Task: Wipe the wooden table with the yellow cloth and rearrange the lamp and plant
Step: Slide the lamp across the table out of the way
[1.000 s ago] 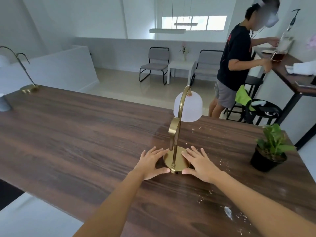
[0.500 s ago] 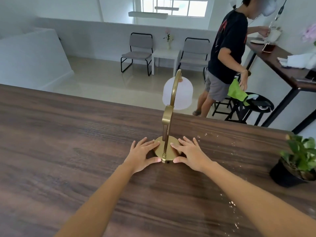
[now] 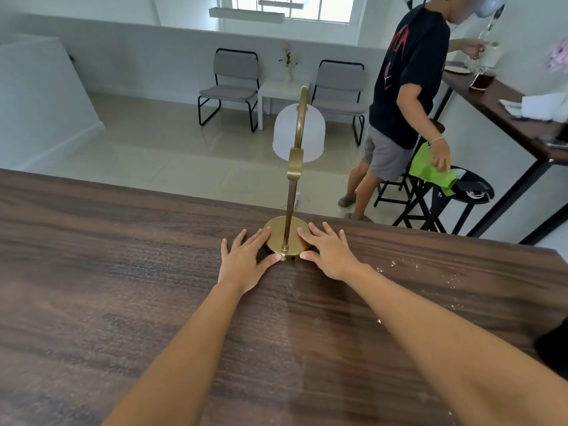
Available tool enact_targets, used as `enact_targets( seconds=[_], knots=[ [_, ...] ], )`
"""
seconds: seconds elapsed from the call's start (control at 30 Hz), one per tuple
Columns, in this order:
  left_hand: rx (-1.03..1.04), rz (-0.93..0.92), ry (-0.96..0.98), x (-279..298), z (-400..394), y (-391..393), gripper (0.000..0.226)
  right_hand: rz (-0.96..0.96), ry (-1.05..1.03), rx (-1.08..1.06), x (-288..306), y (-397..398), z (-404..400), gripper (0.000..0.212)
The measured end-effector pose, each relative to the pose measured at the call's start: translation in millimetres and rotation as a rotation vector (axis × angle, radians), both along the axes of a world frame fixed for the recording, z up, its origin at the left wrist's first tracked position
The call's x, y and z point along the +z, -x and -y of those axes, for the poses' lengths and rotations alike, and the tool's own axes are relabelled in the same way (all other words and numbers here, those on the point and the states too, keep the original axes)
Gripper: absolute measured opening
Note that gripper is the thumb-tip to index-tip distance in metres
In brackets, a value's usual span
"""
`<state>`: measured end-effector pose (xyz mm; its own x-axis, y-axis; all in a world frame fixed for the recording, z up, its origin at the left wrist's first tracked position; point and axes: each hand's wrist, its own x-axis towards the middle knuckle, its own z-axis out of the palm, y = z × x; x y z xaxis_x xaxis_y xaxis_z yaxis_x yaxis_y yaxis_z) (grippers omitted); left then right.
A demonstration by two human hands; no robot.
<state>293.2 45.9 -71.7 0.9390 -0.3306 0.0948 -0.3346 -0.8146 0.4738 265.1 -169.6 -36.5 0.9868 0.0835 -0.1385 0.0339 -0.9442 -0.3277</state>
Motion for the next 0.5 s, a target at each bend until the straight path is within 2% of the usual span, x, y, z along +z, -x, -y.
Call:
enact_targets(
  seconds=[0.27, 0.4, 0.5],
  knots=[
    [0.047, 0.014, -0.059, -0.4, 3.3, -17.1, 0.07, -0.083, 0.09, -0.004, 11.2, -26.6, -6.2, 0.06],
    [0.058, 0.027, -0.086, -1.6, 0.2, -6.8, 0.073, -0.173, 0.094, 0.011, 16.6, -4.4, -9.6, 0.065],
    [0.097, 0.021, -0.016, 0.0, 0.3, 10.9, 0.082, -0.136, 0.03, 0.029, 17.8, 39.0, 7.6, 0.073]
  ],
)
